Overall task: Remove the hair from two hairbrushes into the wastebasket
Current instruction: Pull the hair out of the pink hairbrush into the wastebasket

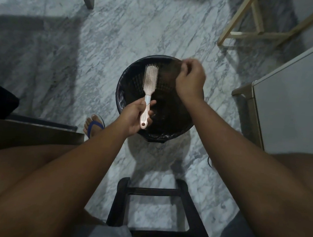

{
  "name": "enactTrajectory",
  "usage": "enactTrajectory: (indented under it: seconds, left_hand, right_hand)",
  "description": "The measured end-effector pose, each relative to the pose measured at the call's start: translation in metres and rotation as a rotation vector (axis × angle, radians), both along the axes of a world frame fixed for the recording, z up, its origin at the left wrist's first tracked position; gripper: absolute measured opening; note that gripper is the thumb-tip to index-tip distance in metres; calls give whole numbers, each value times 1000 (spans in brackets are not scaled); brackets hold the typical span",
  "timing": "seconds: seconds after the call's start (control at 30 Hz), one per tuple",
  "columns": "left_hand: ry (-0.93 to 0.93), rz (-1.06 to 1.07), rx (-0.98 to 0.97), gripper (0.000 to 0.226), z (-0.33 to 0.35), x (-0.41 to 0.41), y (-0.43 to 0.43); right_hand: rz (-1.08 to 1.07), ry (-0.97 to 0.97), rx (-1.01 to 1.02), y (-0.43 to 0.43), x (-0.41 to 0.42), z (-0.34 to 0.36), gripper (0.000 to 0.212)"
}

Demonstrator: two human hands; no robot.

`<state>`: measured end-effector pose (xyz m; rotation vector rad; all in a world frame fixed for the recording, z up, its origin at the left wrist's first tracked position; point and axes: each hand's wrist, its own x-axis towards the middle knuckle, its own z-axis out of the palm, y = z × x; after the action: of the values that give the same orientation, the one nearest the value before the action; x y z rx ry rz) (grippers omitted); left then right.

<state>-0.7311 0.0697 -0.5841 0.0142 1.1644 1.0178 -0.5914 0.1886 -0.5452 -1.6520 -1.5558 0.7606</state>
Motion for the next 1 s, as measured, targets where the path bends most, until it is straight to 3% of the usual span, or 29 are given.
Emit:
enactTrajectory:
  seconds: [0.1,0.27,0.5,0.67,0.83,1.0]
  left_hand:
    - [-15,-10,21,42,1,-2,0]
    - [-29,-63,54,39,1,-1,-1]
    - [-34,-103,104,41,5,4,2]
    - [-39,-101,102,39,6,8,2]
    - [-89,-69,93,35,7,10,3]
    - [-84,-42,73,39,0,5,0]
  right_hand:
    - [165,-265,-356,-11,5,-18,44]
    - [370,-122,-130,-22,-8,-14,66]
    - [339,-141,-54,-16,-21,-11,27]
    - [329,-219,23,-15,-17,-8,15]
    - [237,-76,155,-8,-15,3,13]
    - [61,92,427,5,-11,31,10]
